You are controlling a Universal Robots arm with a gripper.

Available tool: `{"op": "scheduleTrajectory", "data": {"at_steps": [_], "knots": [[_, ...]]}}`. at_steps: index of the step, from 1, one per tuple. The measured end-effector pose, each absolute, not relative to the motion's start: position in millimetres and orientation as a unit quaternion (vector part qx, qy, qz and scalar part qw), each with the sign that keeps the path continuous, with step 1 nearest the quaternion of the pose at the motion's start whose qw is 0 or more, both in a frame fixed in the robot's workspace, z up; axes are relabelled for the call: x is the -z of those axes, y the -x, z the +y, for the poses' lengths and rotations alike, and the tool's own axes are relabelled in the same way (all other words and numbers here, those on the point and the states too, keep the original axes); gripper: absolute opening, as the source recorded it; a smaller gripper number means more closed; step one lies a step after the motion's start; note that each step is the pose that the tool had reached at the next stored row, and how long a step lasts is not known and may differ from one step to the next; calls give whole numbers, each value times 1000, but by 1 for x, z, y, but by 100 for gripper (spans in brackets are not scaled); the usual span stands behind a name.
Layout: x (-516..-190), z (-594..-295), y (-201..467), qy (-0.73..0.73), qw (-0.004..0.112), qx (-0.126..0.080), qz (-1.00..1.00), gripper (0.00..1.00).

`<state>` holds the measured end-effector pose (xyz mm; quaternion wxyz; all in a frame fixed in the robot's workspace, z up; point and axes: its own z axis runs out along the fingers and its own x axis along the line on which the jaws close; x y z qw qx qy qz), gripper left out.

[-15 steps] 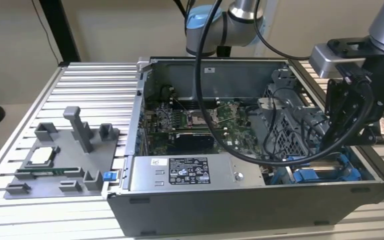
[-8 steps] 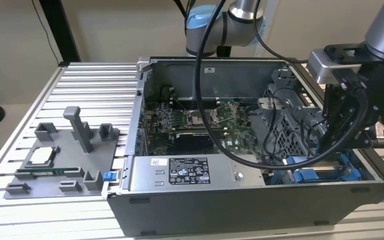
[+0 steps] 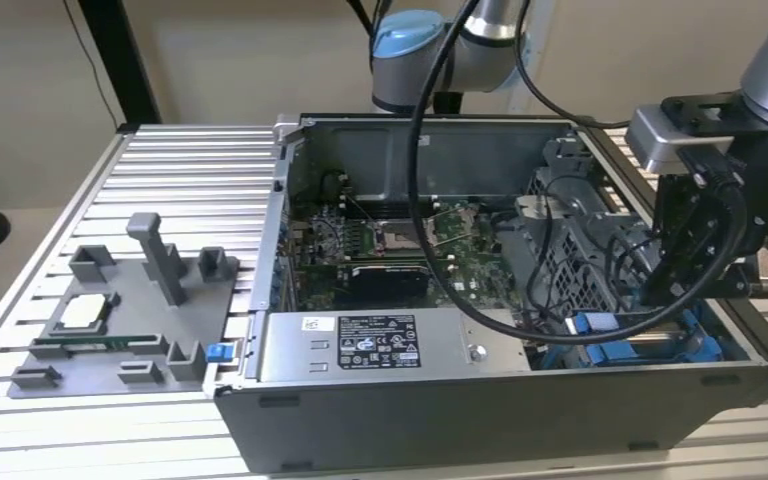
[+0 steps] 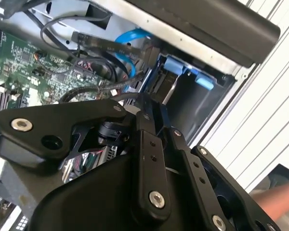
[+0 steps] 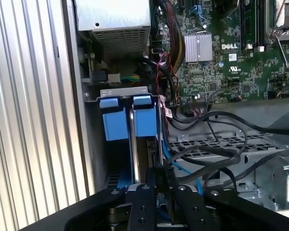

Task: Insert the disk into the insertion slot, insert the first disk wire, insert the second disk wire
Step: 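Insert the first disk wire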

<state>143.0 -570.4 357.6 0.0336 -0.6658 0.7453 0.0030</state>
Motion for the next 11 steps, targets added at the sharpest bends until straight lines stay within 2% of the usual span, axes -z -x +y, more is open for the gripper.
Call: {"op": "scheduleTrajectory", "data": {"at_steps": [11], "knots": [[-350, -570, -156, 665, 32, -11, 746, 0]]}}
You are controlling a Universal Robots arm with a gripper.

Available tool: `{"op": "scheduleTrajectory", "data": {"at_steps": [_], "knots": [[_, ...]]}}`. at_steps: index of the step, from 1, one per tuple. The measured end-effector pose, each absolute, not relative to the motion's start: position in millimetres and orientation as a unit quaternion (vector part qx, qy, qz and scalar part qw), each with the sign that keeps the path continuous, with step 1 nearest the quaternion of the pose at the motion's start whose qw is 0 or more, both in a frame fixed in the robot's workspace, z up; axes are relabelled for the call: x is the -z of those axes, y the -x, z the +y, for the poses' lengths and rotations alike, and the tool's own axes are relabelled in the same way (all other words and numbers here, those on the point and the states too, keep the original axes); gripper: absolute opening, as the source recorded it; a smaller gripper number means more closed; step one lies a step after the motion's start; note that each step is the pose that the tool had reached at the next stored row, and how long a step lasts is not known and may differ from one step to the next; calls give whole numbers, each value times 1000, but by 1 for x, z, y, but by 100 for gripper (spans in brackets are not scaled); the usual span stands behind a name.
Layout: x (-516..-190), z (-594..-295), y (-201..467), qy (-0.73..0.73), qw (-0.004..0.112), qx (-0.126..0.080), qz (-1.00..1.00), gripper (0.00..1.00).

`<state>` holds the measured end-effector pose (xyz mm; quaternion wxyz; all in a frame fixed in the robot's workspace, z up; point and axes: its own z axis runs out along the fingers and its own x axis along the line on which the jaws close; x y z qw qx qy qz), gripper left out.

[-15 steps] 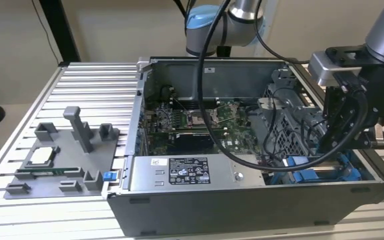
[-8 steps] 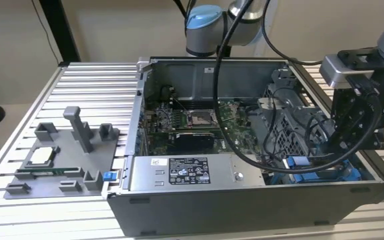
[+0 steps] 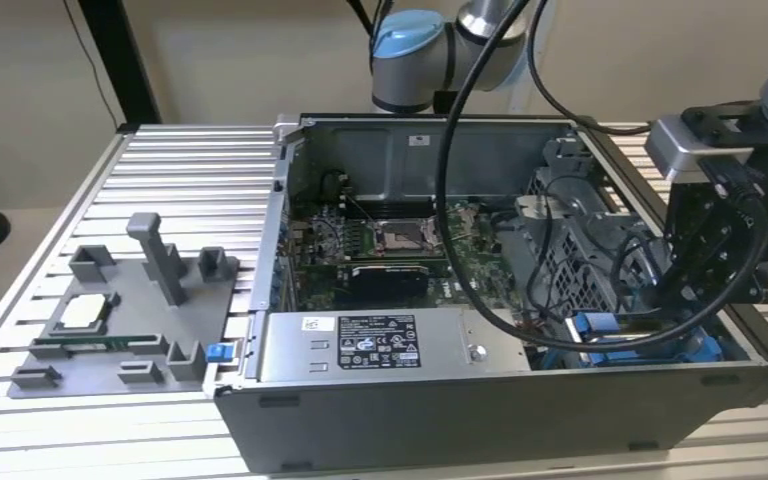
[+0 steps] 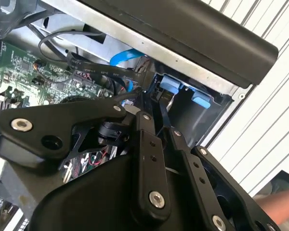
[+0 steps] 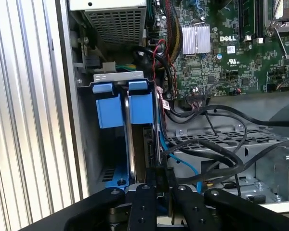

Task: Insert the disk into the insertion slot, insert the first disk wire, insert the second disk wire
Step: 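Insert the first disk wire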

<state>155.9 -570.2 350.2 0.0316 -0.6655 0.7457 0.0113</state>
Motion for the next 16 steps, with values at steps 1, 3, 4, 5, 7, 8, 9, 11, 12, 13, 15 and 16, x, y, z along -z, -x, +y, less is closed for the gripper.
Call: {"op": "scheduleTrajectory", "data": {"at_steps": [1, 3, 4, 5, 7, 8, 9, 11, 12, 13, 15, 16], "knots": [[-350, -570, -156, 665, 32, -11, 746, 0], [-350, -570, -156, 666, 32, -11, 746, 0], [-350, -570, -156, 666, 32, -12, 746, 0], [-350, -570, -156, 666, 32, -11, 746, 0], [-349, -570, -156, 666, 32, -11, 746, 0], [-349, -570, -156, 666, 32, -11, 746, 0], [-349, -570, -156, 666, 32, -12, 746, 0], [-348, -570, -156, 666, 32, -12, 746, 0], [-348, -570, -156, 665, 32, -12, 746, 0], [-347, -570, -156, 665, 33, -13, 746, 0], [-346, -570, -156, 665, 33, -15, 746, 0], [-345, -570, -156, 665, 33, -16, 746, 0]]}}
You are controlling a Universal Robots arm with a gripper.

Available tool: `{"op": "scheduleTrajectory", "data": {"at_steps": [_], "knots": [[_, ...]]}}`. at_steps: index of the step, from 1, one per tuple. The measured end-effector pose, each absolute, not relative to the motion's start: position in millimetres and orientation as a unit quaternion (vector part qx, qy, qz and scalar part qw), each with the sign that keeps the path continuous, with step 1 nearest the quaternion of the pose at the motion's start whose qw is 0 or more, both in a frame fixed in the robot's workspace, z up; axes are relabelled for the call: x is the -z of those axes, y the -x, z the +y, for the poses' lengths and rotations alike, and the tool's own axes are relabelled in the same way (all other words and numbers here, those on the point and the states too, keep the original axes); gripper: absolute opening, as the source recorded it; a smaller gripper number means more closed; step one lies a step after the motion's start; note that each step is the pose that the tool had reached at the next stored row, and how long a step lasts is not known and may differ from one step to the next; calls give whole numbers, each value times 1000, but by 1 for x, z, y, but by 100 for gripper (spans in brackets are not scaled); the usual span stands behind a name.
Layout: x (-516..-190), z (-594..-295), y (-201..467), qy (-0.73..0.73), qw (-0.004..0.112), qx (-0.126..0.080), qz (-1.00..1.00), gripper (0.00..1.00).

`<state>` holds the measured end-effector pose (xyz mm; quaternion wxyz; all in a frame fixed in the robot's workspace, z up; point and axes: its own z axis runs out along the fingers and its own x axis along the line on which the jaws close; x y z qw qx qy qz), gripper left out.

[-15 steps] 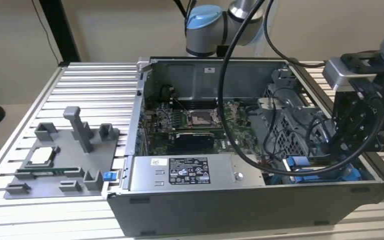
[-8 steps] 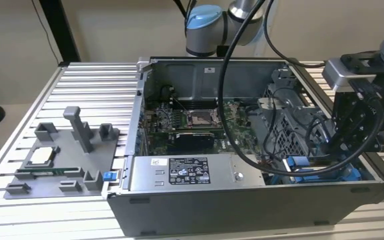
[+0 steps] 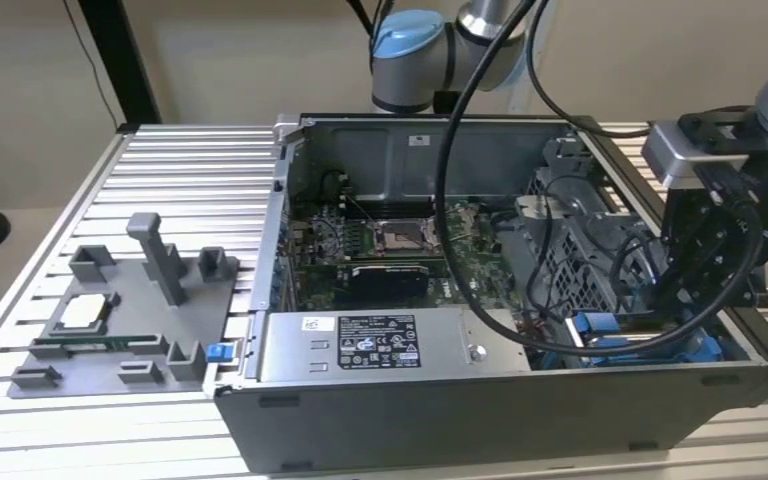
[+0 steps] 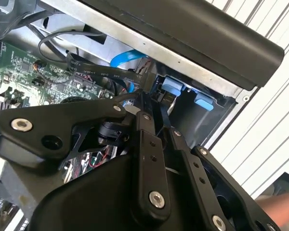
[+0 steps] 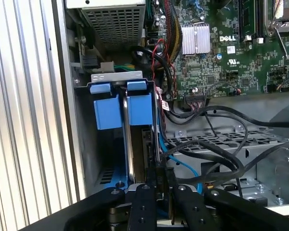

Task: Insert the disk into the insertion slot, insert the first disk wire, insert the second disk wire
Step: 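Insert the first disk wire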

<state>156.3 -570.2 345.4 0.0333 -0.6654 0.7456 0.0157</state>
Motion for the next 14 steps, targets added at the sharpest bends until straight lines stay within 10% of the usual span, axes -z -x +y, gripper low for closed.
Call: {"op": "scheduleTrajectory", "data": {"at_steps": [14], "knots": [[-344, -579, -156, 666, 35, -19, 745, 0]]}}
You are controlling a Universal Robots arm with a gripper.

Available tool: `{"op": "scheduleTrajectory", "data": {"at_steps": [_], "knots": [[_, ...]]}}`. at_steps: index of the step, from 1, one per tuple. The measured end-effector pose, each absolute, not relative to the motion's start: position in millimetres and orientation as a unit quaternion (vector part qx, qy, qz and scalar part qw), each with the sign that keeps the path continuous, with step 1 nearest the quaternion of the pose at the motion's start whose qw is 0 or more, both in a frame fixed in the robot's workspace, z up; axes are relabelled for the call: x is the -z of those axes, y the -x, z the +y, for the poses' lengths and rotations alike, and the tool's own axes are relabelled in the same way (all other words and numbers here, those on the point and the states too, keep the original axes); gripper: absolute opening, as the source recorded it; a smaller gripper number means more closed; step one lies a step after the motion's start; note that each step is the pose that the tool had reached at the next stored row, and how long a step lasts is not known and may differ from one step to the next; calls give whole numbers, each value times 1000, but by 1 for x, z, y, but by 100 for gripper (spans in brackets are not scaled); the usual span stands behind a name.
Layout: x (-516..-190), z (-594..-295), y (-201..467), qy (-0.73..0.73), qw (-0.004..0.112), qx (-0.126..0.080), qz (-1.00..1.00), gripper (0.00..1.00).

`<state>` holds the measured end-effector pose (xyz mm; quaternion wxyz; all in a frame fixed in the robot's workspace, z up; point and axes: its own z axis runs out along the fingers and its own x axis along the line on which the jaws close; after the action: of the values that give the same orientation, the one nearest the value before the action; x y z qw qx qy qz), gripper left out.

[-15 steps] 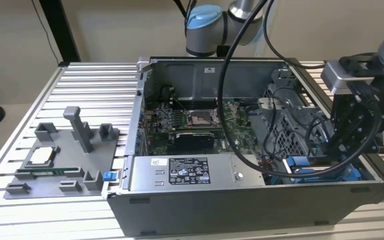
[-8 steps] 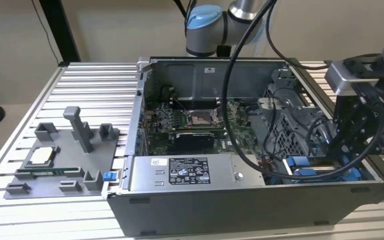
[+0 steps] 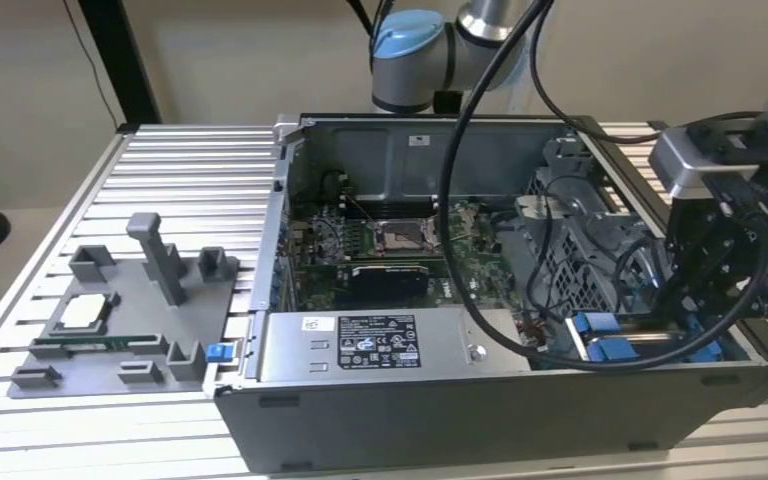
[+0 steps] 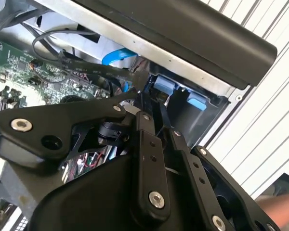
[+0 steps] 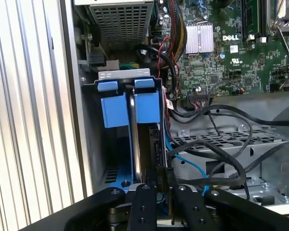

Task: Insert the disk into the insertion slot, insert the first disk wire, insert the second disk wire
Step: 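Insert the first disk wire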

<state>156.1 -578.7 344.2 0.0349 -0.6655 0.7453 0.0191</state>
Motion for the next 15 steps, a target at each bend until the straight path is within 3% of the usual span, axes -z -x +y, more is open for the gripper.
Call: {"op": "scheduleTrajectory", "data": {"at_steps": [15], "knots": [[-340, -579, -155, 672, 39, -19, 739, 0]]}}
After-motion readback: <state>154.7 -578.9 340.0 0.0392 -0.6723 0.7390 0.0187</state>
